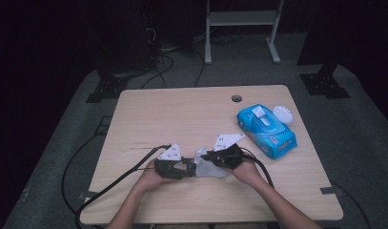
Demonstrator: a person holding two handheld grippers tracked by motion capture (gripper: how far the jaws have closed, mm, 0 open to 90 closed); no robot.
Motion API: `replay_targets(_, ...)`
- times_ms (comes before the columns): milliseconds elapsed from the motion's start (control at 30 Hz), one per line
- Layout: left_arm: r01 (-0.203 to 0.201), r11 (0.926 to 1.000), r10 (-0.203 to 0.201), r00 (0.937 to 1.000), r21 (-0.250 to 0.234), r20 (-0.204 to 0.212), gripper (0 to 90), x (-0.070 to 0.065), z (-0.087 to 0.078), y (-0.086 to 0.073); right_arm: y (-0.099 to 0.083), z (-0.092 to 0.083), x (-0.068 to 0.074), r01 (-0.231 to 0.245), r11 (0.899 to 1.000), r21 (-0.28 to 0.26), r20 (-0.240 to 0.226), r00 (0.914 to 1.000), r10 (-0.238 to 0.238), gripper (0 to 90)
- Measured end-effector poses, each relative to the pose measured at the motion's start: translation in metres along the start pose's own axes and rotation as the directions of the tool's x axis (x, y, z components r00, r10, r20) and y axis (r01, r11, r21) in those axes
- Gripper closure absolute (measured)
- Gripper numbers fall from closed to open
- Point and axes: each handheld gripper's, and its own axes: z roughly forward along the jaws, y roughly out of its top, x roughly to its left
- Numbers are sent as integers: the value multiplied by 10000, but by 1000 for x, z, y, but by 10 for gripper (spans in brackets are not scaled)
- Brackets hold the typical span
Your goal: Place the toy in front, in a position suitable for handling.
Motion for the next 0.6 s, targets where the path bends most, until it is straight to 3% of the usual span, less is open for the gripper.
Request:
replay_targets(333, -22, 10000, 22, 10000, -39, -4, 580, 2, 1, 0, -28, -36, -28, -1063, 9943, -86, 514, 9930, 1066, 859)
replay_targets(433, -15, 10000, 15, 10000, -45, -5, 579, 2, 1, 0, -27, -36, -27, -1031, 9946, -77, 570, 9930, 1033, 859)
replay_targets(600, -35, 10000, 35, 10000, -49, -13, 579, 1, 1, 0, -15, -21, -19, -851, 9963, -150, 149, 9962, 853, 859)
